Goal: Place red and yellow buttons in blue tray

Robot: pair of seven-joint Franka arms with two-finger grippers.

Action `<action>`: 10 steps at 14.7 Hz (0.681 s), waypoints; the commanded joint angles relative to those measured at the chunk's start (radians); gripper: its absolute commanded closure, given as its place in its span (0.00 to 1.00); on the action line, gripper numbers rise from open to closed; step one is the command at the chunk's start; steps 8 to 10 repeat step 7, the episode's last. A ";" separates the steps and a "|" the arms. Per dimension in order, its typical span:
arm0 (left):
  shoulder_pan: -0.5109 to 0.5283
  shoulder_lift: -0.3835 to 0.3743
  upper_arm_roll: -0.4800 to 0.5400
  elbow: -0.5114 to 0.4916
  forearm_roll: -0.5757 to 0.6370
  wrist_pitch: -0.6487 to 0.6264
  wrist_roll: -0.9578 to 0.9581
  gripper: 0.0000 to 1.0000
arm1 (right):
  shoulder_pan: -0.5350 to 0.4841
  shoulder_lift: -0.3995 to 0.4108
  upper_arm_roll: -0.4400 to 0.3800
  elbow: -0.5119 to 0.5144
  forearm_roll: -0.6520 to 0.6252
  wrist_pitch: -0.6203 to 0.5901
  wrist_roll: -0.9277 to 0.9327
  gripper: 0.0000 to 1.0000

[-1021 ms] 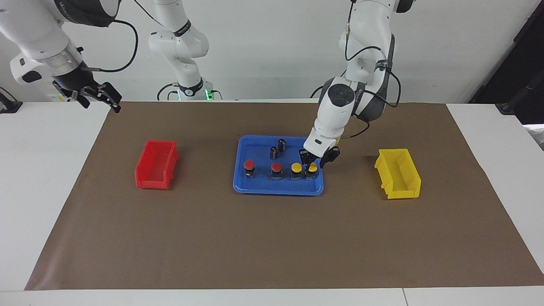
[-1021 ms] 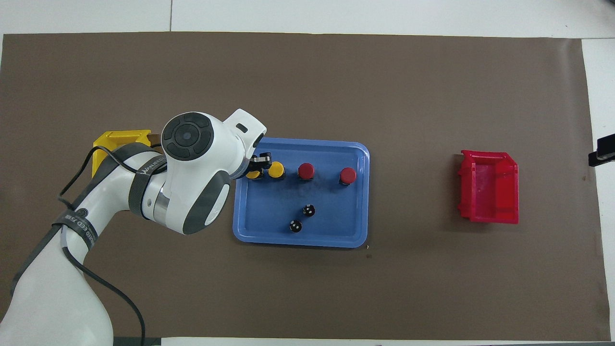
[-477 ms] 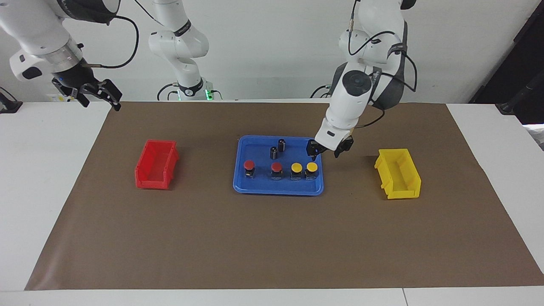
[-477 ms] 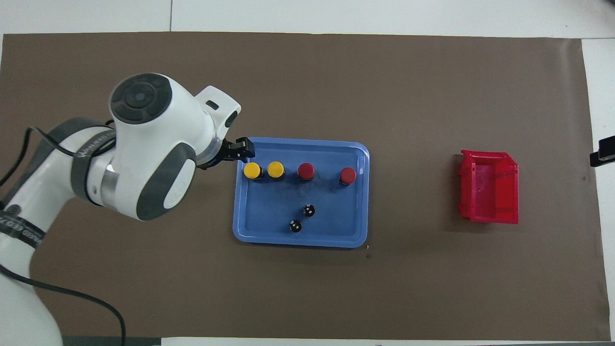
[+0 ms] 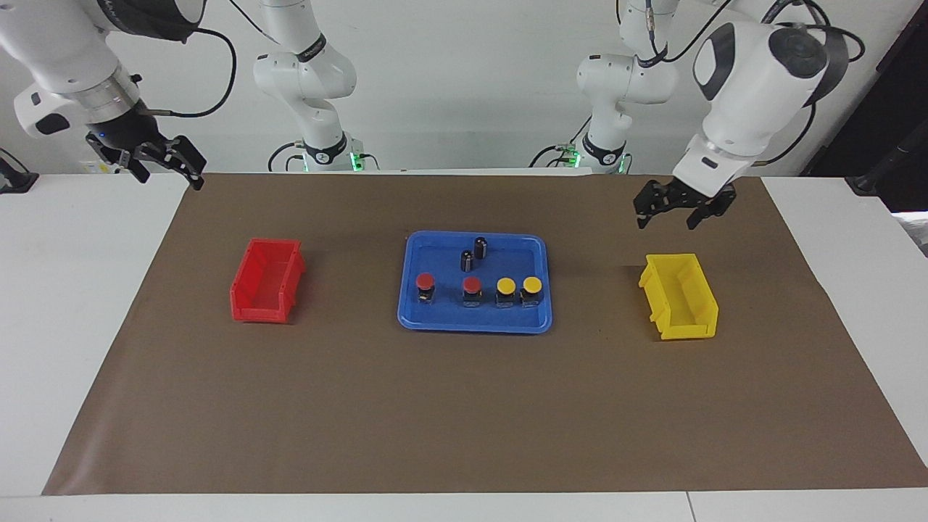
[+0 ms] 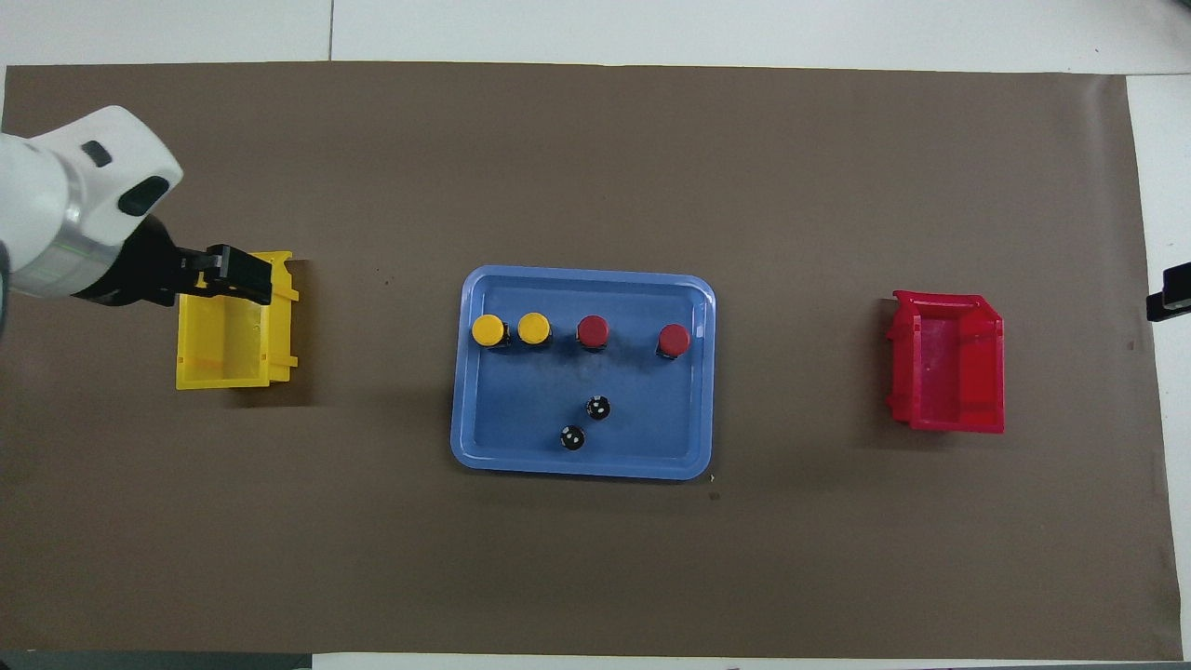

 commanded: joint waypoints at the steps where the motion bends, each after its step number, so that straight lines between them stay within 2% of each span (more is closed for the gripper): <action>1: 0.062 -0.007 -0.011 0.026 0.027 -0.038 0.128 0.00 | -0.008 -0.022 -0.001 -0.026 -0.017 0.021 -0.043 0.00; 5: 0.099 0.000 -0.011 0.121 0.028 -0.092 0.194 0.00 | 0.001 -0.021 -0.001 -0.024 -0.017 0.032 -0.046 0.00; 10: 0.099 0.002 -0.012 0.119 0.027 -0.083 0.234 0.00 | 0.000 -0.021 -0.001 -0.024 -0.017 0.032 -0.043 0.00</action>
